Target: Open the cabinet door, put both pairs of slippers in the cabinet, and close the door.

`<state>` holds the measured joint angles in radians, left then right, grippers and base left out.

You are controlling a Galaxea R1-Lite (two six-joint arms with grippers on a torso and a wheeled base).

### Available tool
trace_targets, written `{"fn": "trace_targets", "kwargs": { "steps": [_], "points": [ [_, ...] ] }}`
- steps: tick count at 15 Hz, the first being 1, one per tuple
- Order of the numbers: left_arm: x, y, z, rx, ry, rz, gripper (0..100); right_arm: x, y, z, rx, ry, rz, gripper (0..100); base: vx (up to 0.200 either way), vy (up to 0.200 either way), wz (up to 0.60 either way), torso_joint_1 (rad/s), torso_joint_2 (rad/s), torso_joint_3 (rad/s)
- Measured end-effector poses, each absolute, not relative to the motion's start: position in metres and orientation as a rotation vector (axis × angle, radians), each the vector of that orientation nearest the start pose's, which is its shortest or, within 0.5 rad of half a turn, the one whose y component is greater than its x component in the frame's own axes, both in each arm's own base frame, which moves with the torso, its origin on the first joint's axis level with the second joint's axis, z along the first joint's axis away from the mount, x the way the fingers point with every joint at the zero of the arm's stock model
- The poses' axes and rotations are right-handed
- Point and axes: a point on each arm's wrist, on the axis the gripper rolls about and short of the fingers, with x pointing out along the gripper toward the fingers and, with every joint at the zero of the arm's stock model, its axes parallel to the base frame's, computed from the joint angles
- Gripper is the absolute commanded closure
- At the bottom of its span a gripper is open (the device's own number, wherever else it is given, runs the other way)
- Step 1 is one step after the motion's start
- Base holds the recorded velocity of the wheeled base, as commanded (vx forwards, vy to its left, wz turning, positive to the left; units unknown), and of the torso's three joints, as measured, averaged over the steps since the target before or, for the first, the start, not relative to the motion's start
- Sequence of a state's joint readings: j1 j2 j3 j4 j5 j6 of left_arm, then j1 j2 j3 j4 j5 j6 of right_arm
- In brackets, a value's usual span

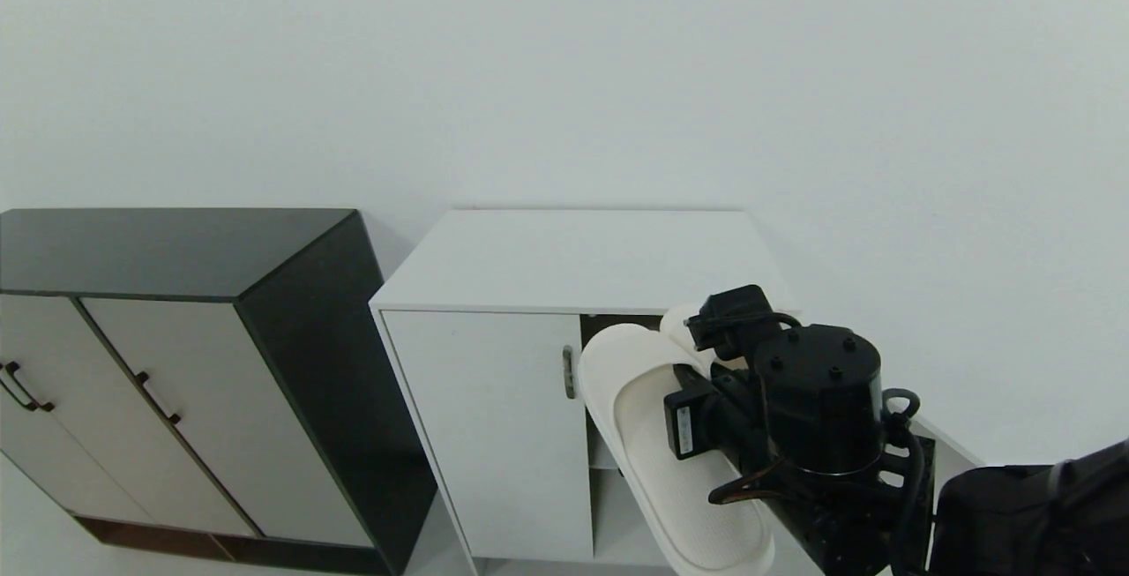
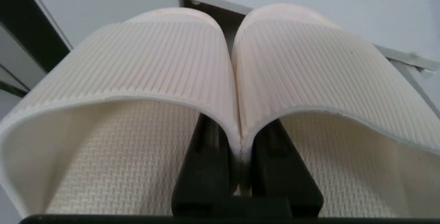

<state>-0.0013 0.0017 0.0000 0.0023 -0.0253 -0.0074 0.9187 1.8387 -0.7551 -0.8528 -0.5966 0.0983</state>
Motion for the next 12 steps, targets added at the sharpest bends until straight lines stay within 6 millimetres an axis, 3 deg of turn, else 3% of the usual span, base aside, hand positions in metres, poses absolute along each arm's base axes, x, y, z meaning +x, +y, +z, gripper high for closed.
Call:
{"fn": "trace_targets", "kwargs": {
  "steps": [12],
  "points": [
    [-0.0227,-0.0006,0.0752,-0.008,0.005,-0.028,100,0.2067,0.2514,0.1402,-0.076,0.197,0.31,100,0.0,0.0,0.0,-0.207,0.52,0.302]
  ]
}}
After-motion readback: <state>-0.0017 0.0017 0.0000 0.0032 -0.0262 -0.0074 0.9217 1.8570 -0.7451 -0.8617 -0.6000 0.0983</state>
